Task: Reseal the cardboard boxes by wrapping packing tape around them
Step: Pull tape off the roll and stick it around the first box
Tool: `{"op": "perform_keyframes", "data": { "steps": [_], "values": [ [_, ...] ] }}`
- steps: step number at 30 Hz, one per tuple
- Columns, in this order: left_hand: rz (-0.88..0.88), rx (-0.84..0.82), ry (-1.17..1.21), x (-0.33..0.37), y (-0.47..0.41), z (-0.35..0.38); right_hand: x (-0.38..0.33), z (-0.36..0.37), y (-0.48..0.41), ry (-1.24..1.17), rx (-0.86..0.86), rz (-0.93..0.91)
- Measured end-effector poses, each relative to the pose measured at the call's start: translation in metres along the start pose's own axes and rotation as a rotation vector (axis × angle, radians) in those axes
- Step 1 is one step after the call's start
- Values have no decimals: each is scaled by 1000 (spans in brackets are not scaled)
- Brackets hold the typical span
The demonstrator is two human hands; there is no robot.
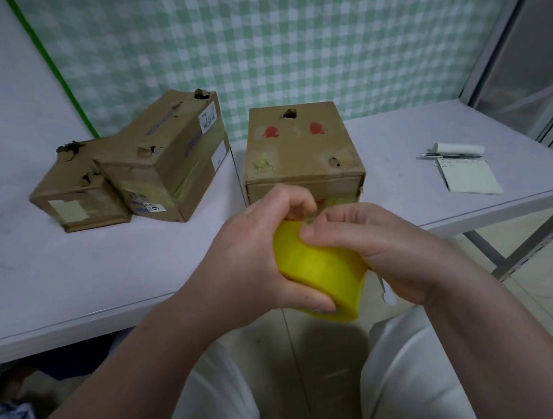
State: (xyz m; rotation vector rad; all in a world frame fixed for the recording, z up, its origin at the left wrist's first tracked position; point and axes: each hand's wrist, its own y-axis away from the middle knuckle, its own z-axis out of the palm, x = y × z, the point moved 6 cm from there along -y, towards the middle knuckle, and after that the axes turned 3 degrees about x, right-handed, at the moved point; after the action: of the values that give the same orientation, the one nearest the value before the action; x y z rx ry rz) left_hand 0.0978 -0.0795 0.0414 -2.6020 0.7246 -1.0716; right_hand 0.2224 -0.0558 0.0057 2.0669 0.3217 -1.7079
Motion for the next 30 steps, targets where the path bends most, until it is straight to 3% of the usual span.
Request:
{"op": "perform_keyframes", "data": {
  "steps": [5, 9, 14, 24, 30],
  "values": [
    [31, 15, -24, 4, -3, -4, -3, 0, 0, -88, 1, -87],
    [-115, 71, 160, -14, -3, -14, -6, -5, 7, -238, -46, -161],
    [-93, 57, 346, -17, -4, -15, -10, -9, 11, -209, -125, -181],
    [109, 9, 23, 4, -6, -19, -25, -9, 11, -27, -84, -236],
    [130, 9, 3, 8, -5, -18, -24, -10, 13, 0, -77, -247]
  ]
}}
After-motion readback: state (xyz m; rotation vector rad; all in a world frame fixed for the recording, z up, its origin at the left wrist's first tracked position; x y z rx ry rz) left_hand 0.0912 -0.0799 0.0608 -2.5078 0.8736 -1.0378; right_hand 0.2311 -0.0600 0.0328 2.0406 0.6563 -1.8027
